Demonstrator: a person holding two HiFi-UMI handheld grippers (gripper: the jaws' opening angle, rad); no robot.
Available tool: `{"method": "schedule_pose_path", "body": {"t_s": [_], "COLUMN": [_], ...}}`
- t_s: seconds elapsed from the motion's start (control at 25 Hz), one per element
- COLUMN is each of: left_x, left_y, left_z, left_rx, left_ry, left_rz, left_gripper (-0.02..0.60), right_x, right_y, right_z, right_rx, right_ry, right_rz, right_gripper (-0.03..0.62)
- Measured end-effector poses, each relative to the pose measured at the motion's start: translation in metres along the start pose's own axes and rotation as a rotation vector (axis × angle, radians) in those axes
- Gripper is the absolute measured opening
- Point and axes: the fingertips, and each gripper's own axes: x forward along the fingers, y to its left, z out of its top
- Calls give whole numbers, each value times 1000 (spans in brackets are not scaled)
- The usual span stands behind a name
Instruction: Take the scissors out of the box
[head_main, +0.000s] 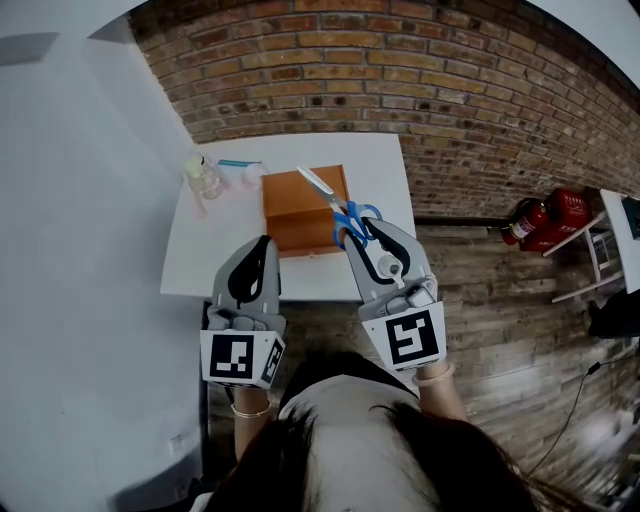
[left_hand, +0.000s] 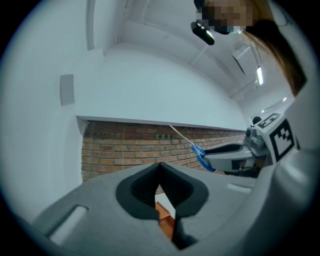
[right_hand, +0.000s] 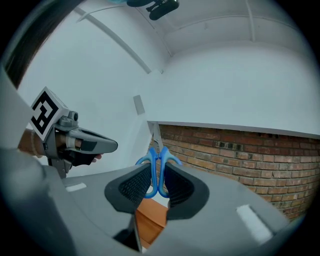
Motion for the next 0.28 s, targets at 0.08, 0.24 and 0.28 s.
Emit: {"method": "schedule_pose_path", "body": {"t_s": [0.08, 0.24, 0.28], "left_x": [-1, -3, -3], "left_y": [2, 8, 10], "left_z": [0, -2, -3], "left_rx": [-1, -4, -4], "left_ry": [-1, 1, 2], "left_rz": [-8, -16, -17], "left_gripper": [2, 2, 2], "right_x": [1, 4, 5], "right_y": [2, 7, 8], "right_z": [1, 2, 3], "right_rx": [0, 1, 1], "right_ry": [2, 2, 1], "right_rz": [-4, -12, -14], "right_gripper": [97, 97, 97]}}
